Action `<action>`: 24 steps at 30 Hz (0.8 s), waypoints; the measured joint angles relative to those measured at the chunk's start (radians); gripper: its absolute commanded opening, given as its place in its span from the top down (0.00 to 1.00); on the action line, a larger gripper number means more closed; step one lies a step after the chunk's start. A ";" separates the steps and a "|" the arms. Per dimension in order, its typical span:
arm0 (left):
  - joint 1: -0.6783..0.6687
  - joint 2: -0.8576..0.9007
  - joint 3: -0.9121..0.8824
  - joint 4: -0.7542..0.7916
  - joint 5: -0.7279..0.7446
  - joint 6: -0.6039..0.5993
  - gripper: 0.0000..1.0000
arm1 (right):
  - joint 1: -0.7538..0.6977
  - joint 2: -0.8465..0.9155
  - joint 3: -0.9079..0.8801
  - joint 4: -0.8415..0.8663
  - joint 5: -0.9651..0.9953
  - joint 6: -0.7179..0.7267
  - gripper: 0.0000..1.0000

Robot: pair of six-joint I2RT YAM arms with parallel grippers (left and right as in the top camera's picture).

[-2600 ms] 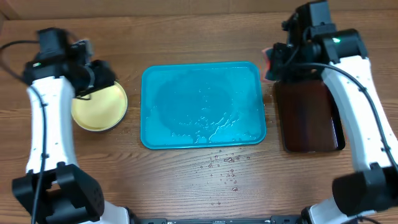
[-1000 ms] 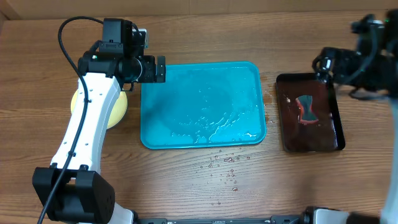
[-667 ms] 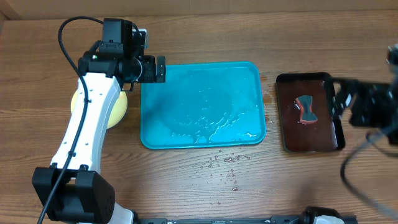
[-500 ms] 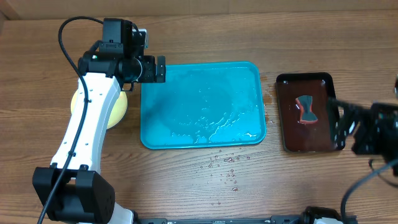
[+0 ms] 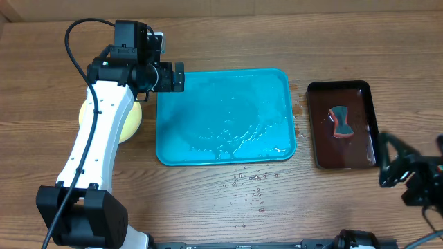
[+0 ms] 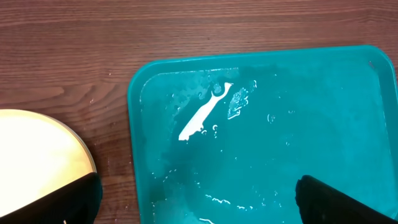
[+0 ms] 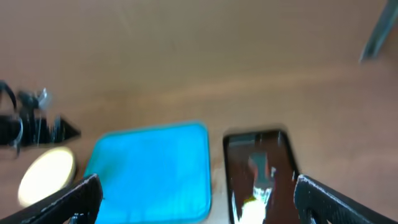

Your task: Clean dirty plates on tray and stack at the side

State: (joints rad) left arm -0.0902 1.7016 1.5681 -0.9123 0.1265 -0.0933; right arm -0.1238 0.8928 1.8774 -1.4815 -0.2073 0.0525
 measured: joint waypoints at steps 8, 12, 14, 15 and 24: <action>0.000 0.000 0.000 0.000 0.000 0.000 0.00 | 0.000 -0.191 -0.294 0.393 0.016 -0.001 0.00; 0.000 0.000 0.000 0.001 -0.001 0.000 0.00 | 0.000 -0.322 -0.566 0.649 0.018 0.000 0.00; 0.000 0.000 0.000 0.001 -0.002 0.000 0.00 | 0.000 -0.389 -0.729 0.784 0.018 0.000 0.00; 0.000 0.000 0.000 0.001 -0.002 0.000 0.00 | 0.000 -0.413 -0.790 0.828 0.018 0.000 0.00; 0.000 0.000 0.000 0.000 -0.003 0.000 0.00 | 0.000 -0.662 -1.356 1.270 0.013 0.000 0.00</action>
State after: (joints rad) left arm -0.0902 1.7016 1.5681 -0.9123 0.1230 -0.0933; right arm -0.1238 0.2310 0.5213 -0.2115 -0.1940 0.0521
